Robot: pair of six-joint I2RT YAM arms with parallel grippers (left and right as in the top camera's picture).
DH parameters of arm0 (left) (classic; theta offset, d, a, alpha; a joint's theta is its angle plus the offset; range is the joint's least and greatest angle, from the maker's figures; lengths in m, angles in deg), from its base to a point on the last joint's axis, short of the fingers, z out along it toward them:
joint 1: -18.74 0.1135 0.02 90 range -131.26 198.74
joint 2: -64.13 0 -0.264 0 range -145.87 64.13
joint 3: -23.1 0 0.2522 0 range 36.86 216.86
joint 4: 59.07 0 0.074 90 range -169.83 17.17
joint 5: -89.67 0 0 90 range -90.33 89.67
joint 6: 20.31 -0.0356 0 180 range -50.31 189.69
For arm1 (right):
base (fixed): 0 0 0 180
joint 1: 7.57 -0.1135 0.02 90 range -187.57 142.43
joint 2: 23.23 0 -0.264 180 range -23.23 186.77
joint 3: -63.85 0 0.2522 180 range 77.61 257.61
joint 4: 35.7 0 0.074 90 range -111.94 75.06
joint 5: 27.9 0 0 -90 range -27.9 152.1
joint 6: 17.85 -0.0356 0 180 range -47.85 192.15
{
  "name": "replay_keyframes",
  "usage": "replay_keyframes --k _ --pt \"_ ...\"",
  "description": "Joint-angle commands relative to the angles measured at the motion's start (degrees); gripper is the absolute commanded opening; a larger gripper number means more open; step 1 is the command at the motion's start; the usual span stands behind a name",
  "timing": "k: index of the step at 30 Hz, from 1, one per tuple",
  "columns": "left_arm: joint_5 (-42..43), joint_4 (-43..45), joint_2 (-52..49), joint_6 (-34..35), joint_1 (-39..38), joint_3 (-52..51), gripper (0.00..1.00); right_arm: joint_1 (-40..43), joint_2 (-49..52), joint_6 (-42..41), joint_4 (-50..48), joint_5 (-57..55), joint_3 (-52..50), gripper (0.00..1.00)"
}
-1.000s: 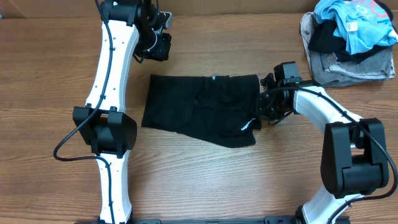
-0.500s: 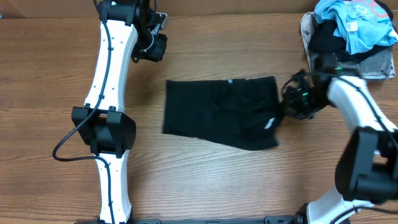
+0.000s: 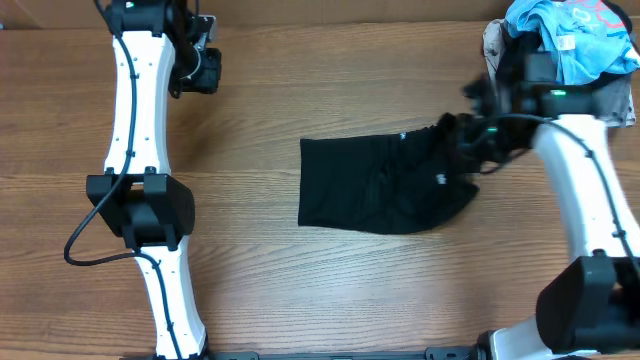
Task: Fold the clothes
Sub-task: 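Grasp the folded black shirt with the right gripper and lift it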
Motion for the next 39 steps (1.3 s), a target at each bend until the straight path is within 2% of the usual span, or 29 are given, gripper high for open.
replay_keyframes --k 1,6,11,13,15,18,24,28,31,33,34,35,37,39 --pt "-0.3 0.6 -0.3 0.5 0.5 1.2 0.29 -8.6 -0.5 -4.4 -4.0 1.0 1.7 0.04" --pt "-0.4 1.7 -0.3 0.5 0.7 1.2 0.31 -21.7 2.8 -10.9 -14.5 -3.7 1.6 0.04" --pt "-0.3 3.0 -0.3 0.5 0.8 1.1 0.33 -30.3 8.8 -14.1 -22.4 -5.4 1.6 0.06" --pt "-0.3 3.6 -0.3 0.5 1.0 1.1 0.34 -32.5 11.3 -14.1 -24.9 -5.0 1.6 0.19" --pt "-0.3 4.0 -0.3 0.5 1.1 1.1 0.34 -34.5 13.6 -14.1 -27.6 -4.6 1.6 0.25" --pt "-0.3 4.8 -0.3 0.5 1.4 1.1 0.34 -36.7 15.6 -14.1 -30.3 -2.5 1.6 0.41" --pt "-0.3 5.9 -0.3 0.5 1.6 0.7 0.33 -37.1 14.7 -13.9 -28.5 -1.3 3.5 0.46" --pt "-0.3 6.1 -0.3 0.5 1.8 0.1 0.33 -35.5 12.3 -12.0 -23.0 -1.6 8.0 0.55" --pt "-0.3 6.4 -0.3 0.5 1.8 -1.0 0.34 -33.9 10.8 -11.9 -17.2 -5.1 11.6 0.58" --pt "-0.3 6.8 -0.3 0.5 1.8 -1.9 0.34 -32.9 10.6 -12.0 -12.3 -8.6 13.3 0.57" --pt "-0.3 7.0 -0.3 0.5 1.8 -2.4 0.34 -32.5 10.7 -12.1 -10.3 -9.8 13.5 0.53" --pt "-0.3 7.1 -0.3 0.5 1.8 -2.9 0.34 -31.9 10.7 -12.1 -8.0 -10.9 13.3 0.45" --pt "-0.3 7.5 -0.3 0.5 1.8 -3.8 0.34 -31.1 11.1 -12.1 -4.4 -11.6 12.5 0.22" --pt "-0.3 7.8 -0.3 0.5 1.8 -4.3 0.34 -30.8 11.9 -12.1 -1.8 -11.6 11.0 0.12"
